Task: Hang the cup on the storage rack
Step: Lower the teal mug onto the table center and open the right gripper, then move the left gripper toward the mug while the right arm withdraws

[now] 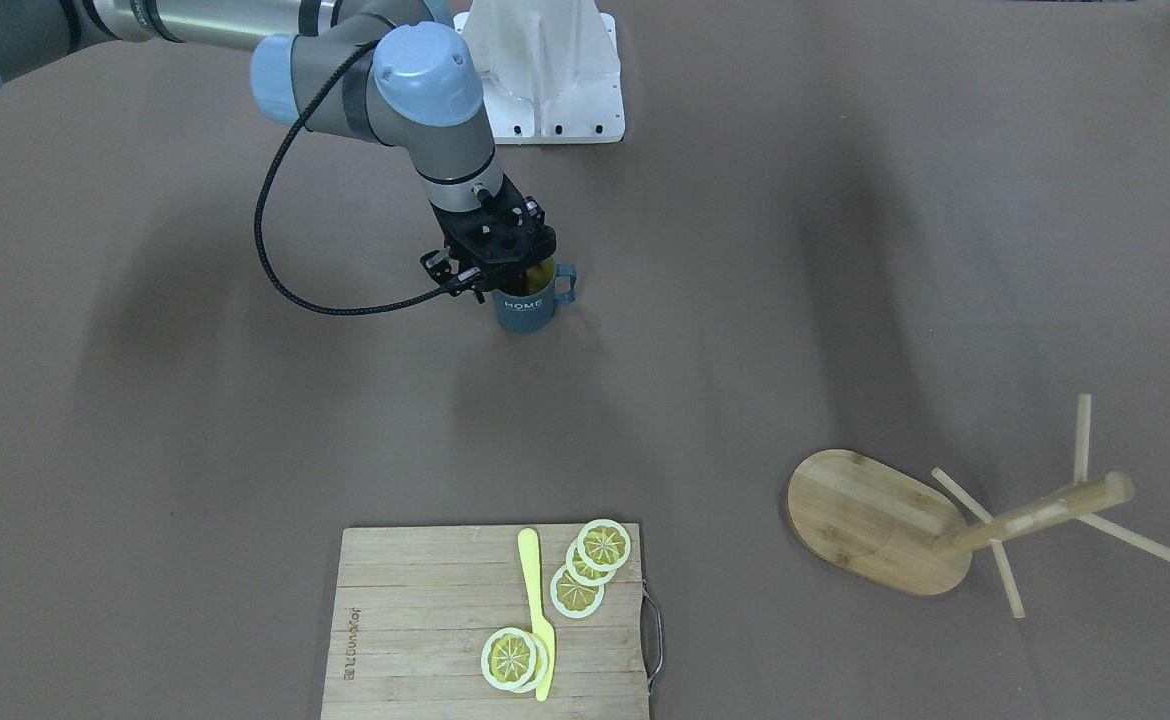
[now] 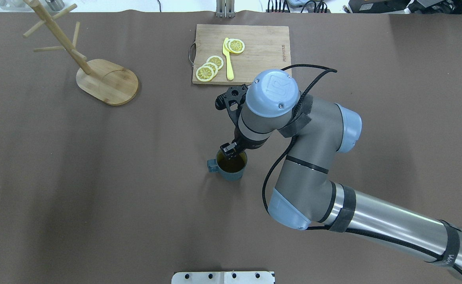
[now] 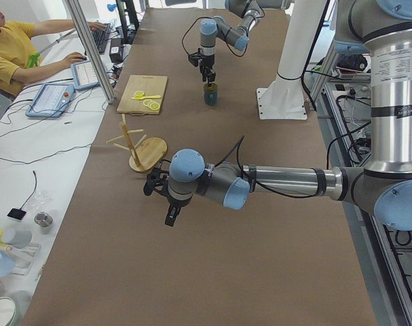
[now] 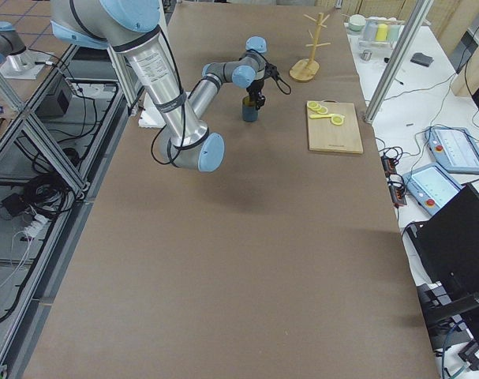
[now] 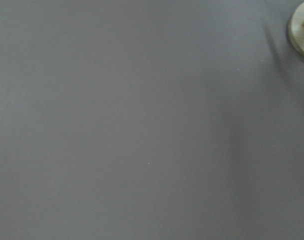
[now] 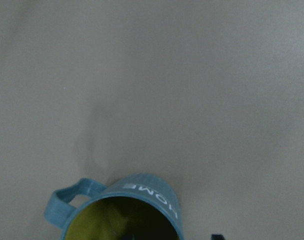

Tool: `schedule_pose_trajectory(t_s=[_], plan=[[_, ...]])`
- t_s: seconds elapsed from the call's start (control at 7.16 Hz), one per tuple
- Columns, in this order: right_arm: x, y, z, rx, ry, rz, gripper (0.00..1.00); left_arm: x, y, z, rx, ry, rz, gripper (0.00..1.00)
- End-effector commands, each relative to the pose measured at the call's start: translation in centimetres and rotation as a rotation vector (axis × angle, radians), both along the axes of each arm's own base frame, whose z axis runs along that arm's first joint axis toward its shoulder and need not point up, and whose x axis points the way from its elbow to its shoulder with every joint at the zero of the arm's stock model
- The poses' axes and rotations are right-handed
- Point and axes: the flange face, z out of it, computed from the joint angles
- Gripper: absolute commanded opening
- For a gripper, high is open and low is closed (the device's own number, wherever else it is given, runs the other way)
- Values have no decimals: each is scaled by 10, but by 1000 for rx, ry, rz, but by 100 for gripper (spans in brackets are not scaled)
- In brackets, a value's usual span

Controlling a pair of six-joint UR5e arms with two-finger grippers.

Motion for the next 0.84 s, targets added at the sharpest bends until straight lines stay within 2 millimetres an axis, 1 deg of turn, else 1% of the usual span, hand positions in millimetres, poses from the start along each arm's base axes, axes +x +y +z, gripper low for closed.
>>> schedule_pose_trajectory(t_s=[0.0, 0.14, 0.28, 0.42, 0.56, 0.7], plan=[[77, -25, 27, -39, -23, 50, 100, 59, 2, -17, 199, 39, 120, 98], [107, -41, 52, -75, -12, 72, 100, 60, 9, 9, 155, 50, 134, 98], [129, -56, 70, -78, 9, 98, 100, 65, 1, 7, 163, 88, 153, 98], [149, -66, 90, -87, 26, 103, 100, 92, -16, -25, 226, 134, 218, 98], [165, -74, 109, -113, 44, 125, 100, 120, -14, -48, 241, 209, 288, 97], [180, -80, 125, -126, 58, 146, 100, 175, -27, -103, 347, 263, 362, 96]])
